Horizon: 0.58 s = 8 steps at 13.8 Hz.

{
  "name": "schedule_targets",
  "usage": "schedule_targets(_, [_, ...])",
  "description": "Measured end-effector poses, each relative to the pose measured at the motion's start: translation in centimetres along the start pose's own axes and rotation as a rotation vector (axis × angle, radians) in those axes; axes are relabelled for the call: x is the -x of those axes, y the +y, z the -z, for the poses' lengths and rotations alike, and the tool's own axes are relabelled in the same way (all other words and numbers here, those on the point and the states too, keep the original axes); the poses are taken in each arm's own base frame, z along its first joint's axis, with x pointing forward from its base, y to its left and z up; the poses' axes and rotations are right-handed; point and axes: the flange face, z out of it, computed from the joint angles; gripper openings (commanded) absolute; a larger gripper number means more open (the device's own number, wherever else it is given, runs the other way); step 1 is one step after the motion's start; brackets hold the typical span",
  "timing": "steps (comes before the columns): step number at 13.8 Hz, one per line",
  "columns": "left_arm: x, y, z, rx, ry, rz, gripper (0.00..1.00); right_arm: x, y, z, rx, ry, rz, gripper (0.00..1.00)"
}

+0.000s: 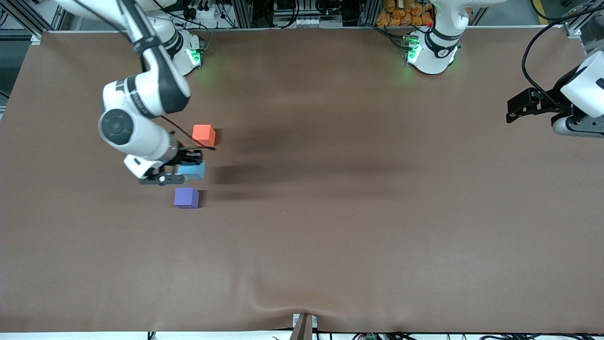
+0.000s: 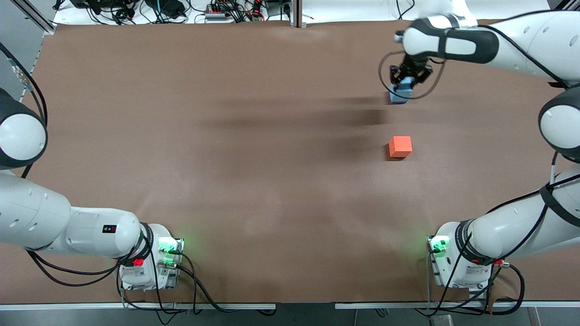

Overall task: Place blue block between orange and purple blocks
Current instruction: 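Carry the blue block with the right gripper between orange and purple blocks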

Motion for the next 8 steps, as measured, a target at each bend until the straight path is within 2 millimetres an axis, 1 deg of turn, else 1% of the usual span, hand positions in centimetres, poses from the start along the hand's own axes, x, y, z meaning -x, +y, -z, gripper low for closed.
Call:
schedule_targets(1, [0.0, -0.1, 0.0, 0.0, -0.002, 0.001, 1.0, 0.4, 0.7, -1.4, -0.011, 0.006, -0.002, 0.0])
schedule_targets(3, [0.0, -0.2, 0.0, 0.0, -0.003, 0.003, 1.0, 1.3, 0.6, -3.5, -0.022, 0.021, -0.001, 0.0])
schedule_targets(5, [0.0, -0.2, 0.0, 0.0, -0.002, 0.003, 1.0, 1.9, 0.4, -4.6, -0.022, 0.024, 0.003, 0.0])
schedule_targets(8, [0.0, -0.2, 0.0, 0.0, -0.002, 0.004, 1.0, 2.6, 0.7, -5.8, -0.025, 0.019, -0.006, 0.0])
